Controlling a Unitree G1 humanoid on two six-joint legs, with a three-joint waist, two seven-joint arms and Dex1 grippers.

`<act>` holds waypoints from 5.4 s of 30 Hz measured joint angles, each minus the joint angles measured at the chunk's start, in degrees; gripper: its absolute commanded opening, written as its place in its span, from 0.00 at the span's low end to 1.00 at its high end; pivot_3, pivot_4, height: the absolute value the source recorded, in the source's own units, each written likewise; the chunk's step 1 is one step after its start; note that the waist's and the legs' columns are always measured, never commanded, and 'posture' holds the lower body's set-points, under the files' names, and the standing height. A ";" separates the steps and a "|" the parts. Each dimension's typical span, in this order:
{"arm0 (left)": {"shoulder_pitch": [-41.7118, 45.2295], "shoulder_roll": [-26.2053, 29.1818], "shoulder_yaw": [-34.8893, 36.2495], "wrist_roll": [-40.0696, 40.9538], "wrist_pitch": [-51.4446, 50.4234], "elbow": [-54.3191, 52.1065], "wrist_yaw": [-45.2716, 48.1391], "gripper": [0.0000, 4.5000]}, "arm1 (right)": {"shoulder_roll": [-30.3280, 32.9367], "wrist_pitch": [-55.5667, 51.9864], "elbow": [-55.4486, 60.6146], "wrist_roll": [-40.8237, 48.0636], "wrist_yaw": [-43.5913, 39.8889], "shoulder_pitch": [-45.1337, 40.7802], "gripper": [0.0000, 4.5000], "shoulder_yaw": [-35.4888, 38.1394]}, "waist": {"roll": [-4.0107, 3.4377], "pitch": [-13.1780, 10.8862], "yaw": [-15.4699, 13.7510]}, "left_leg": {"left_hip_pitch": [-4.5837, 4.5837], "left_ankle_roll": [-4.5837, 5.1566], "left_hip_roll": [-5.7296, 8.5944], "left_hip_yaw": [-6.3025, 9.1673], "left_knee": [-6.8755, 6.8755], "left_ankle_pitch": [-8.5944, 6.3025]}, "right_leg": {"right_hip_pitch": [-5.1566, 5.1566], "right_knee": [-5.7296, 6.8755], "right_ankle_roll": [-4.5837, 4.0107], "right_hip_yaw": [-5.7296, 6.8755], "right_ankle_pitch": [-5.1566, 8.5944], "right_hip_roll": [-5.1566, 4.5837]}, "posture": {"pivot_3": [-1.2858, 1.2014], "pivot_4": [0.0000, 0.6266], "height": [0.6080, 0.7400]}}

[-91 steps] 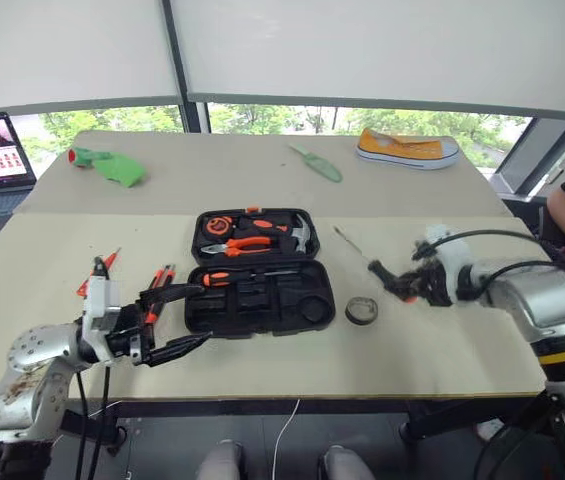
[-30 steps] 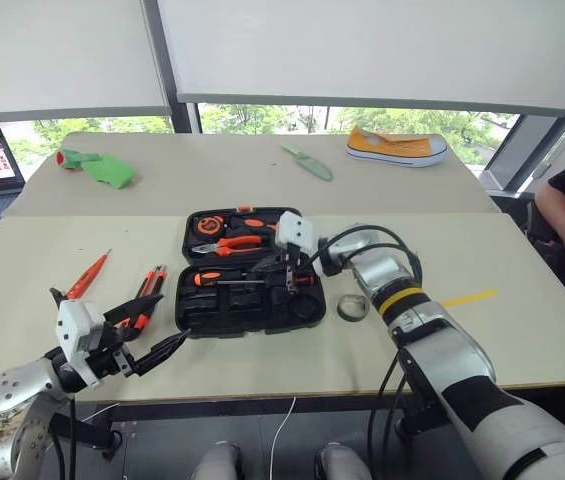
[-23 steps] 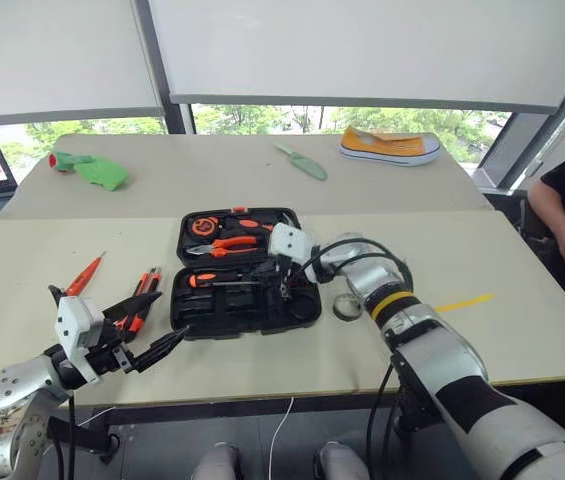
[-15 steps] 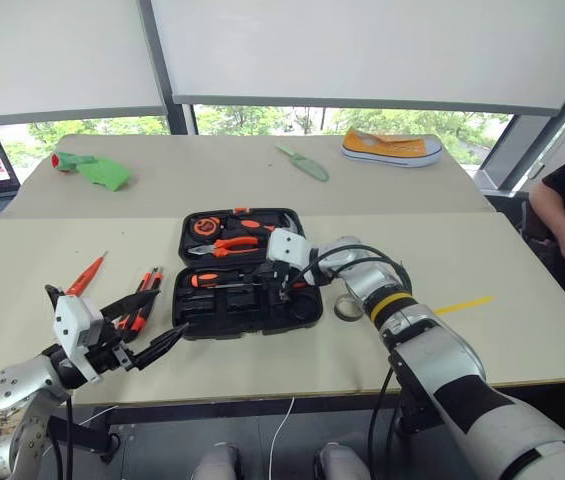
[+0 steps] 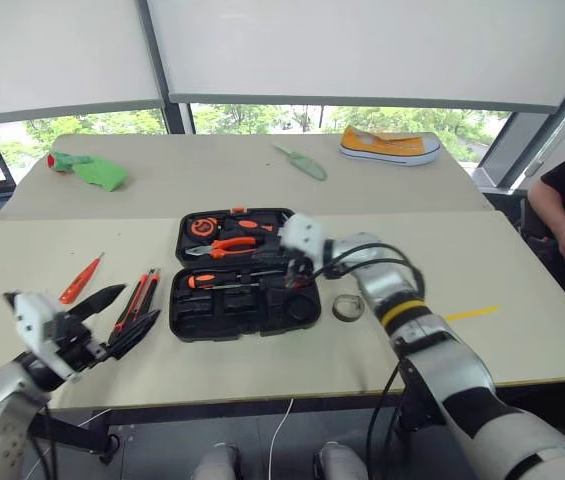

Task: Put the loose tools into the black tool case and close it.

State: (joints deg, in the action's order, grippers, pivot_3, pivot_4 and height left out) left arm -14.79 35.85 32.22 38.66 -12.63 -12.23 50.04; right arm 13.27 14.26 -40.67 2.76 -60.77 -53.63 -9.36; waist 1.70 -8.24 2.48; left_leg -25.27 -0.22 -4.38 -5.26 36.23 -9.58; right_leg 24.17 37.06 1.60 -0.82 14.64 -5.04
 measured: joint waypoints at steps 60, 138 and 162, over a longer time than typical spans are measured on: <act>45.59 15.85 -18.27 -17.62 -5.34 46.18 17.66 0.11 | 20.18 -26.20 58.65 32.15 3.50 35.14 1.00 10.99 | 1.09 -0.31 -2.04 | -0.02 -0.34 -0.35 -0.08 0.00 0.20 | 0.04 -0.01 -0.25 0.09 -0.10 0.30 | 0.52 0.24 1.00; 54.31 -2.01 -38.32 -34.04 30.10 53.43 22.16 0.01 | 27.12 -42.19 64.46 35.68 1.82 41.15 1.00 12.61 | 0.82 -0.21 -2.71 | -0.01 -0.22 -0.45 0.16 0.65 0.18 | -0.18 0.11 -0.17 -0.11 -0.19 0.66 | 0.52 0.24 1.00; 57.51 0.41 -41.53 -37.45 37.65 57.28 23.39 0.01 | 24.10 -36.78 54.15 31.68 -2.56 38.14 1.00 10.76 | 0.68 -0.12 -1.79 | 0.01 -0.10 -0.43 0.14 0.60 0.11 | -0.14 0.11 -0.18 -0.15 -0.19 0.68 | 0.52 0.24 1.00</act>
State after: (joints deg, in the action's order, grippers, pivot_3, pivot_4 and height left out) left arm 42.73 36.26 -9.31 1.21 25.01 45.05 73.42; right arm 37.37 -22.52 13.48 34.44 -63.33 -15.49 1.41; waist 2.37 -8.37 0.69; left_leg -25.27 -0.32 -4.81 -5.12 36.84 -9.48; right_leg 24.03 37.17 1.42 -0.97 14.45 -4.36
